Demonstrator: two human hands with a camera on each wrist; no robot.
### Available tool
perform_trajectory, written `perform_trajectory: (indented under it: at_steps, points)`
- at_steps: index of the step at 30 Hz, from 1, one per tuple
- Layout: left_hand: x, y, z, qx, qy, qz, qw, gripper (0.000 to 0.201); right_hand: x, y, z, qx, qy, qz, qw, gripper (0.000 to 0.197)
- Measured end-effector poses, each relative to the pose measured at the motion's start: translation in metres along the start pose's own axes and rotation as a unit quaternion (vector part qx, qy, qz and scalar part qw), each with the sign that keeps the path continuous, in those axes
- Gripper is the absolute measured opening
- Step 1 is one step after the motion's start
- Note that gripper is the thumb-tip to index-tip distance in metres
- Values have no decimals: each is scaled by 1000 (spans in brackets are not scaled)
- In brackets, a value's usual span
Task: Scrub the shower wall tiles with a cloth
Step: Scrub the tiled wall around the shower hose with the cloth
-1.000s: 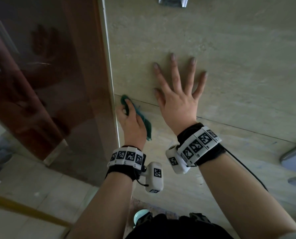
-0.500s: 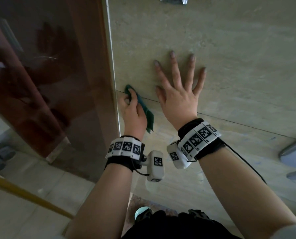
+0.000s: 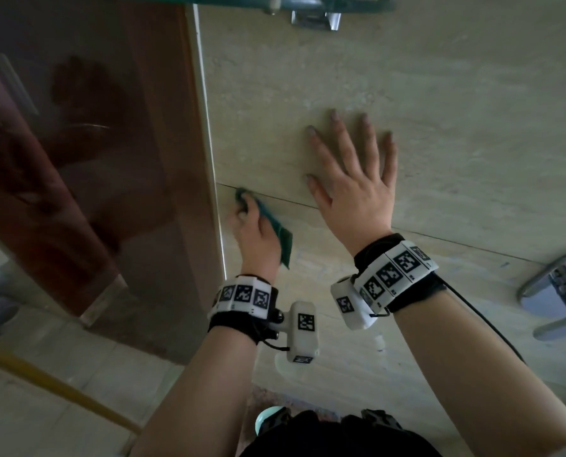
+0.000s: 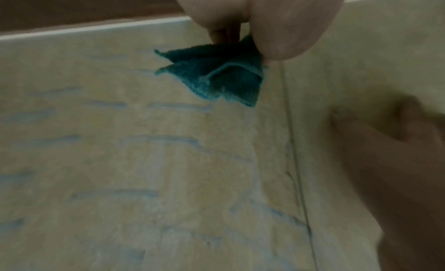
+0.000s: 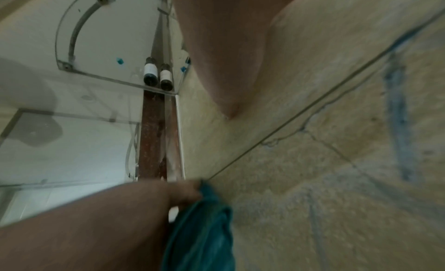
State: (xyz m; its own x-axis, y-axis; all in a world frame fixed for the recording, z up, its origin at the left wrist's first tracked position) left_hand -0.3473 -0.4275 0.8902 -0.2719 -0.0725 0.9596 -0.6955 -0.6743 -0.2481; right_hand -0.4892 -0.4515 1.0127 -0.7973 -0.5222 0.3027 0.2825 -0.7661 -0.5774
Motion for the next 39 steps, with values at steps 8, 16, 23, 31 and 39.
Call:
perform_trajectory:
  at_steps: [8, 16, 23, 31, 39]
  points:
    - [-54, 24, -26, -17, -114, 98, 988, 51, 5, -2, -3, 16, 3, -3, 1000, 56]
    - [32, 19, -17, 31, 78, 21, 996, 51, 4, 0, -4, 7, -2, -10, 1000, 57]
    - [-30, 12, -12, 44, -78, 50, 995, 51, 4, 1, -3, -12, -4, -8, 1000, 57]
    - [1, 17, -12, 13, -35, 18, 999, 51, 10, -6, -6, -29, -14, 2, 999, 58]
    - [-36, 42, -39, -12, -111, 94, 989, 53, 36, -20, -22, -1, -3, -20, 1000, 56]
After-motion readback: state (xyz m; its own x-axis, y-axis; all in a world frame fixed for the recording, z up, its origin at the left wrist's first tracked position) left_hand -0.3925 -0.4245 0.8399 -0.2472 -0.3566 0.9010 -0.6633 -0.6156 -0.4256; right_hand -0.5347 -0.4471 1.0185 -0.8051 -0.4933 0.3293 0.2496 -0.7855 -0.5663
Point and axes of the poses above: each hand's wrist, its own z-axis towards the middle knuckle, its own y-axis out of the palm, x = y × z, the point moved 9 cm from there along z, towards the middle knuckle, and after that the axes turned 7 degrees about -y, right-handed, at the moved point
